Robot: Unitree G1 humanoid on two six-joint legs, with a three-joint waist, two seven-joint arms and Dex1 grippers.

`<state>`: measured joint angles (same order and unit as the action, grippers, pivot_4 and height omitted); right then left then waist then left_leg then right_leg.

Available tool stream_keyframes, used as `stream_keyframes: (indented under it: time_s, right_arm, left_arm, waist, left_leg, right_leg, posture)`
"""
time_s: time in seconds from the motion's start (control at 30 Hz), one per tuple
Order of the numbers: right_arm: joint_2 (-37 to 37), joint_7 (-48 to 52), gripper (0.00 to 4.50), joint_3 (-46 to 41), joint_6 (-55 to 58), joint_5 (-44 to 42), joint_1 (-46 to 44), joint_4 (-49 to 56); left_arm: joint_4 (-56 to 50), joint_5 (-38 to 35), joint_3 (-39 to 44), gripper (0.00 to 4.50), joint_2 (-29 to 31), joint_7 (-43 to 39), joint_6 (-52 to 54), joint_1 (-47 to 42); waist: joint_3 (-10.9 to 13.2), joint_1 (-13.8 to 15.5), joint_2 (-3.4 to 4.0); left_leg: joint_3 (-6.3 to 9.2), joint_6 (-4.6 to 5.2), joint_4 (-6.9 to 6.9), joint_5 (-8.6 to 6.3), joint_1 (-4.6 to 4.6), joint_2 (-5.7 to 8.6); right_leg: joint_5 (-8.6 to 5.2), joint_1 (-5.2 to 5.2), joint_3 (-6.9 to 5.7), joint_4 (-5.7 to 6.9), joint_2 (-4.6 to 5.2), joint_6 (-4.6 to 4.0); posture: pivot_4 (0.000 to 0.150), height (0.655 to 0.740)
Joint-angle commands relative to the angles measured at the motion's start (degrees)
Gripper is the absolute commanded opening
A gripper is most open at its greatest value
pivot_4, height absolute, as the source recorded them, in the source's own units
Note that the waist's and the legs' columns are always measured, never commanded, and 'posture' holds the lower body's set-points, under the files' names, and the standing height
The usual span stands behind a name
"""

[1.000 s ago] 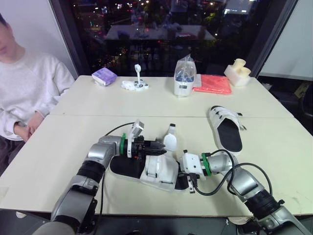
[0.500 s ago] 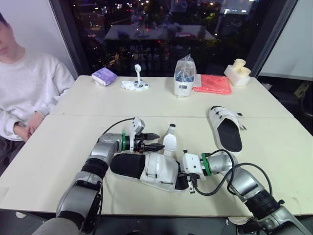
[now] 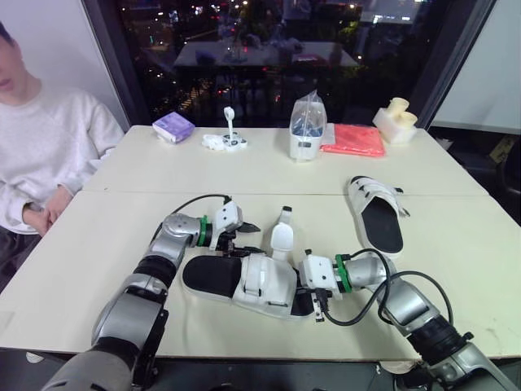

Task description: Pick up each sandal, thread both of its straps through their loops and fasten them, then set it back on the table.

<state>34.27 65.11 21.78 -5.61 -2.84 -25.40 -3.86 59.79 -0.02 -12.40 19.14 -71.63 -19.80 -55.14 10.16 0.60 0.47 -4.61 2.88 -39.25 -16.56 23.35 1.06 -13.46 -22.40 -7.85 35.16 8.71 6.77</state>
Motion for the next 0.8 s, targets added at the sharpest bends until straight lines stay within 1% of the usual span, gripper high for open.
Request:
stream_keyframes:
  time_s: [0.03, 0.17, 0.23, 0.27, 0.4, 0.47, 0.53, 0.63, 0.7, 0.8]
  right_arm:
    - [1.1, -0.1, 0.00, 1.1, 1.4, 3.5, 1.0, -2.7]
    - [0.9, -0.5, 0.00, 1.2, 1.4, 3.5, 1.1, -2.7]
    - [0.6, -0.6, 0.00, 1.3, 1.4, 3.5, 1.0, -2.8]
    - [0.5, -0.7, 0.00, 1.4, 1.3, 3.6, 0.8, -3.1]
    - [0.2, -0.9, 0.00, 1.4, 1.2, 3.6, 0.3, -3.6]
    - [0.2, -1.0, 0.00, 1.5, 1.1, 3.7, 0.2, -3.6]
    - [0.2, -1.1, 0.00, 1.5, 1.0, 3.7, 0.3, -3.7]
    - [0.3, -1.1, 0.00, 1.5, 1.0, 3.7, 0.4, -3.7]
    - [0.3, -1.1, 0.00, 1.4, 1.0, 3.7, 0.4, -3.7]
    - [0.2, -1.3, 0.00, 1.4, 1.0, 3.8, 0.4, -3.8]
  left_arm:
    - [4.1, 5.0, -1.7, 3.28, 0.9, 4.3, -4.4, -1.7]
    - [8.1, 8.0, -0.9, 3.28, 0.6, 13.8, -4.9, -4.8]
    - [9.6, 7.5, 0.5, 3.28, 0.0, 16.7, -3.6, -6.3]
    - [10.2, 5.8, 2.2, 3.28, -0.5, 16.7, -1.7, -7.1]
    - [11.3, -0.9, 9.5, 3.28, -2.3, 15.0, 6.3, -9.9]
    - [11.1, -4.1, 12.7, 3.28, -2.7, 11.4, 11.1, -11.0]
    - [10.7, -6.7, 14.7, 3.28, -3.1, 6.5, 19.4, -12.5]
    - [10.2, -8.1, 15.3, 3.28, -3.5, 1.6, 30.7, -13.9]
    - [10.0, -7.9, 14.9, 3.28, -3.8, 0.8, 36.9, -14.6]
    - [9.6, -7.1, 13.6, 3.28, -4.4, -1.1, 43.3, -14.6]
  waist:
    - [0.0, 0.0, -0.01]
    - [0.0, 0.1, -0.09]
    - [0.0, 0.1, -0.19]
    - [0.0, 0.0, -0.19]
    - [0.0, -0.1, -0.23]
    - [0.0, -0.2, -0.28]
    - [0.0, -0.3, -0.28]
    - [0.0, -0.4, -0.28]
    - [0.0, -0.4, -0.28]
    - [0.0, -0.5, -0.30]
  left_leg:
    - [0.00, 0.00, 0.00, 0.00, 0.00, 0.00]
    - [-0.01, 0.03, 0.00, -0.01, 0.01, 0.00]
    - [0.01, 0.03, -0.01, -0.01, 0.01, 0.00]
    - [0.00, 0.04, -0.01, -0.01, 0.01, 0.00]
    - [0.00, 0.05, 0.00, -0.02, 0.03, -0.02]
    - [-0.01, 0.05, 0.00, -0.01, 0.05, -0.02]
    - [-0.02, 0.05, -0.01, 0.00, 0.05, -0.02]
    - [-0.04, 0.05, -0.01, 0.00, 0.04, -0.02]
    - [-0.04, 0.05, -0.01, 0.00, 0.04, -0.01]
    - [-0.04, 0.05, -0.01, 0.01, 0.04, -0.02]
  right_leg:
    - [0.00, 0.00, 0.00, 0.01, 0.00, 0.00]
    - [0.00, -0.02, 0.00, 0.03, -0.01, 0.00]
    - [0.01, -0.01, -0.02, 0.05, 0.00, 0.00]
    - [0.02, -0.01, -0.02, 0.05, 0.00, -0.01]
    - [0.02, -0.06, -0.02, 0.06, -0.02, 0.00]
    - [0.02, -0.06, -0.02, 0.06, -0.03, 0.00]
    - [0.02, -0.06, -0.03, 0.06, -0.04, 0.00]
    - [0.01, -0.03, -0.04, 0.06, -0.08, 0.01]
    - [0.01, -0.02, -0.04, 0.07, -0.08, 0.02]
    - [0.00, -0.03, -0.03, 0.08, -0.08, 0.03]
  posture:
    - [0.150, 0.7400]
    - [0.150, 0.7400]
    - [0.150, 0.7400]
    - [0.150, 0.7400]
    - [0.150, 0.7400]
    - [0.150, 0.7400]
    - [0.150, 0.7400]
    - [0.150, 0.7400]
    - [0.150, 0.7400]
    - [0.150, 0.7400]
